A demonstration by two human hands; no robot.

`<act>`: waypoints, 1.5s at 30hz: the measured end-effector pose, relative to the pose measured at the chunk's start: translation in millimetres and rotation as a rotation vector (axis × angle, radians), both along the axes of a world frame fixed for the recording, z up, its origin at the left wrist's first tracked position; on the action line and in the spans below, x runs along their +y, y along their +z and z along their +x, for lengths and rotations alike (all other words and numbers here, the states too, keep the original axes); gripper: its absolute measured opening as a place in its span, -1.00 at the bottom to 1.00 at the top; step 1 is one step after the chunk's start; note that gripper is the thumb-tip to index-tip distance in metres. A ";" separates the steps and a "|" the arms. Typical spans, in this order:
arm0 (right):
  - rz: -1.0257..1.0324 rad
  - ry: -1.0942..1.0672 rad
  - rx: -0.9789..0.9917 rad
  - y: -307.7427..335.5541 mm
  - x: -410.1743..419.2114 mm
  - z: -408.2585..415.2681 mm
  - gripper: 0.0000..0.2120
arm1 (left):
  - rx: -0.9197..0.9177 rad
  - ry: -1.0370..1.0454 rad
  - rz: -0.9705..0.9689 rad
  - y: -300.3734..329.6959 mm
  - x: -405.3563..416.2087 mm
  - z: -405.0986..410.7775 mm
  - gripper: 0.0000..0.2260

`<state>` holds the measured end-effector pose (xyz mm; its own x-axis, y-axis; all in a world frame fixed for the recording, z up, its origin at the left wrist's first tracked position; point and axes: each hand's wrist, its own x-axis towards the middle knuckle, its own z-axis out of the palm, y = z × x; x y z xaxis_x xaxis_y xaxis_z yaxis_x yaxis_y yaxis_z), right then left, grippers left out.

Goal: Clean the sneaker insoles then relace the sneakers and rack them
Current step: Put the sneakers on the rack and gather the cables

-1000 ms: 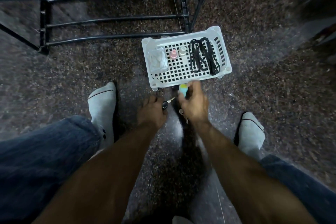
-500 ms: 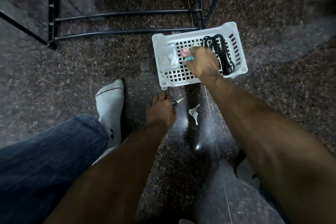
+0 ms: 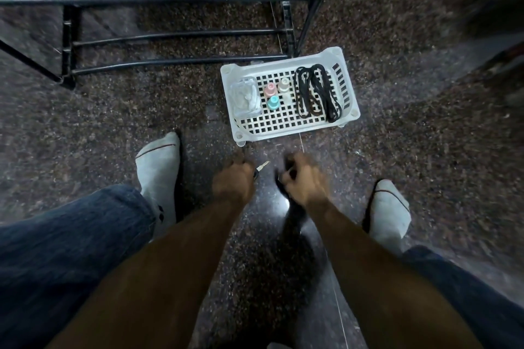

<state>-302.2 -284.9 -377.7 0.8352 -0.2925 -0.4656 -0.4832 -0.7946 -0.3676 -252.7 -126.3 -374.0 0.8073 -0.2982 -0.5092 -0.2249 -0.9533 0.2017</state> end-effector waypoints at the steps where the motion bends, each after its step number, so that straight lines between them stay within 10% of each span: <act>1: 0.006 0.063 0.004 -7.8 3.0 -10.3 -0.60 | 0.002 0.013 -0.032 1.5 1.9 -1.7 -0.82; 6: 0.002 0.044 -0.028 -17.9 11.2 -13.9 -0.75 | 0.006 0.237 -0.450 -0.8 8.5 -11.3 -0.87; 10: 0.038 -0.003 0.014 -11.7 9.7 -7.1 -0.79 | 0.277 0.980 -0.923 23.7 -12.5 -9.4 -0.75; 14: 0.395 -0.378 -0.010 -17.7 2.2 -8.1 -0.75 | 0.405 1.261 -1.117 44.4 -21.0 0.4 -0.85; 18: 0.934 -0.803 -0.098 7.7 -6.5 -2.8 -0.78 | 0.434 1.166 -1.103 59.4 -27.6 9.2 -0.88; 24: 1.230 -0.758 -0.179 57.8 -46.9 42.8 -0.84 | 0.316 0.866 -0.863 50.8 -37.2 48.7 -0.89; 45: 0.098 0.321 0.046 41.4 -50.5 99.4 -0.69 | -0.063 -0.143 -0.208 34.0 -31.4 72.4 -0.61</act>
<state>-202.8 -335.3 -336.2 0.8549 0.0302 -0.5179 -0.2320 -0.8707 -0.4337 -180.4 -157.7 -339.9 0.7773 -0.5050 -0.3751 -0.3729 -0.8501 0.3718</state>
